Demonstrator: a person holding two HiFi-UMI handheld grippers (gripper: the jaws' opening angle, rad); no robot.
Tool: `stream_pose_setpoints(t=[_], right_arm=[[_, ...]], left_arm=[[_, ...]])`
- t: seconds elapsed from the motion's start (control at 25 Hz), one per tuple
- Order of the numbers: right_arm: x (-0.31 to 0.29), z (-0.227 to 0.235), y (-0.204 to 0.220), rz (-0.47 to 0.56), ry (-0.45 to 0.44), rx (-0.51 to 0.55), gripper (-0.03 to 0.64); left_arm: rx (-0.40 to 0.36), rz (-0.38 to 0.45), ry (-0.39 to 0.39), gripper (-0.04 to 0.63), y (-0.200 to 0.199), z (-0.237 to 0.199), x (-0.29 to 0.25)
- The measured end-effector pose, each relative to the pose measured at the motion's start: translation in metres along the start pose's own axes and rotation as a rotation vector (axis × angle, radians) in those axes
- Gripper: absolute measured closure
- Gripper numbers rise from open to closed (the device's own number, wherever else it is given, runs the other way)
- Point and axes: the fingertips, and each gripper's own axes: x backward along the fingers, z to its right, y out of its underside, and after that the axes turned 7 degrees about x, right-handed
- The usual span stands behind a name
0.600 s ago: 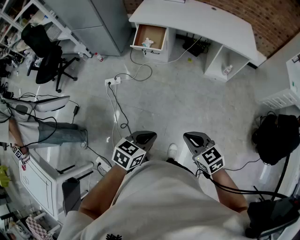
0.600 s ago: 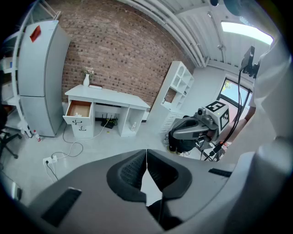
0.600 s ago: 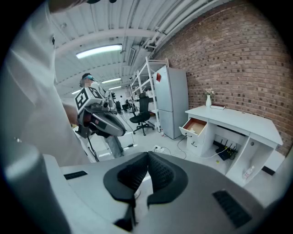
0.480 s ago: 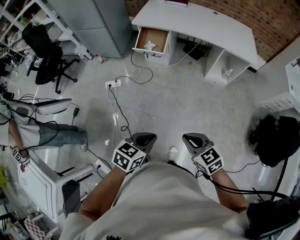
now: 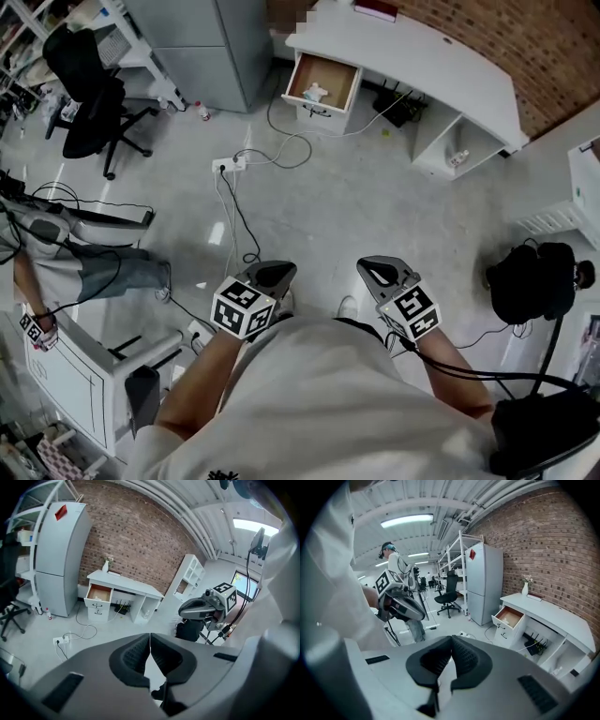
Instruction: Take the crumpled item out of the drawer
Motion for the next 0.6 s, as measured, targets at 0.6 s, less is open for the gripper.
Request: stream_pose_setpoints(t=[0.6], right_arm=[[-0.107,0.022,-0.08,-0.009,0.104,-0.105,0.537]], left_arm=[[-0.036,-0.049,0.038,0.571,-0.049,-0.135,0.025]])
